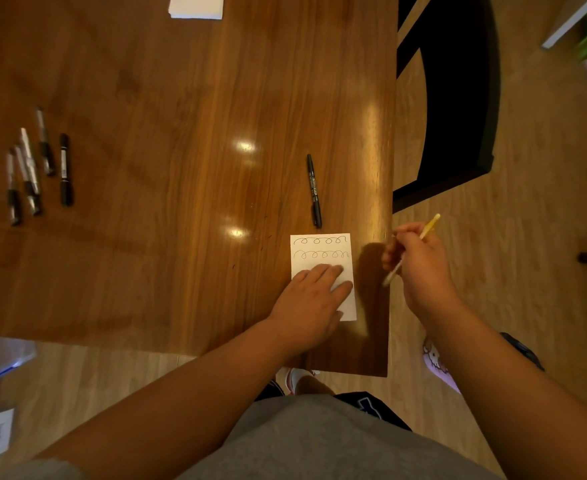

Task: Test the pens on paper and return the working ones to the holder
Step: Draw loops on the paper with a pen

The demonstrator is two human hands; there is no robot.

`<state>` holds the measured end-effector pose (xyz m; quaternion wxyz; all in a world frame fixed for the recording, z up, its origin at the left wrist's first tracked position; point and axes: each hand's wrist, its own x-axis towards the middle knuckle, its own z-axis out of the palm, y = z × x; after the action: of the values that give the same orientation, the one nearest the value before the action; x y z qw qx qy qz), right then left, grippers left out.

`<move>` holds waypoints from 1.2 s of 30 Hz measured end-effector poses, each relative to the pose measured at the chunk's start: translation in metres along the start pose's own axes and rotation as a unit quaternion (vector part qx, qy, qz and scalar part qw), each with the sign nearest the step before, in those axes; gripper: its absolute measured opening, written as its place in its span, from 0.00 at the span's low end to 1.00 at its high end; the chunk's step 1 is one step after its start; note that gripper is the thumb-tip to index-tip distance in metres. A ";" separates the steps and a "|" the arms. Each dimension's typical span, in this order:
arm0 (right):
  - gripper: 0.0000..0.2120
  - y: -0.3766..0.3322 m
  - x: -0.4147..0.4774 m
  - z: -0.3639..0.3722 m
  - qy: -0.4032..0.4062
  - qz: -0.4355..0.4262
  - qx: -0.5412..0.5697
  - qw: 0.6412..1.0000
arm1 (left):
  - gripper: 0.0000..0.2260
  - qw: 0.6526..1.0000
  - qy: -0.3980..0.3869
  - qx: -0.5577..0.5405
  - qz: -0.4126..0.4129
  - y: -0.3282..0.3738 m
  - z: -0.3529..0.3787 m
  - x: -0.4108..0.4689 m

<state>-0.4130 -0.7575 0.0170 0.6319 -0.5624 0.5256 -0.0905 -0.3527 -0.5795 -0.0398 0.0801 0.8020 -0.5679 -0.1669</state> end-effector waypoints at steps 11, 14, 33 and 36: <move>0.30 -0.040 0.025 0.039 -0.047 0.135 0.118 0.983 | 0.29 0.986 0.003 0.008 -0.168 -0.082 -0.039 0.019; 0.29 -0.044 0.036 0.050 -0.043 0.142 0.116 0.982 | 0.34 0.983 -0.023 0.014 -0.179 -0.104 -0.047 0.030; 0.10 -0.047 0.113 0.099 0.024 -0.020 -0.199 0.980 | 0.38 0.985 -0.044 0.031 -0.166 -0.134 -0.033 0.030; 0.09 -0.040 0.117 0.101 0.033 -0.079 -0.301 0.950 | 0.38 0.985 -0.042 0.029 -0.167 -0.135 -0.032 0.030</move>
<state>-0.2663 -0.7919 -0.0350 0.4067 -0.7629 0.5025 0.0038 -0.2133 -0.5635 -0.0581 0.0037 0.8798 -0.4333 -0.1954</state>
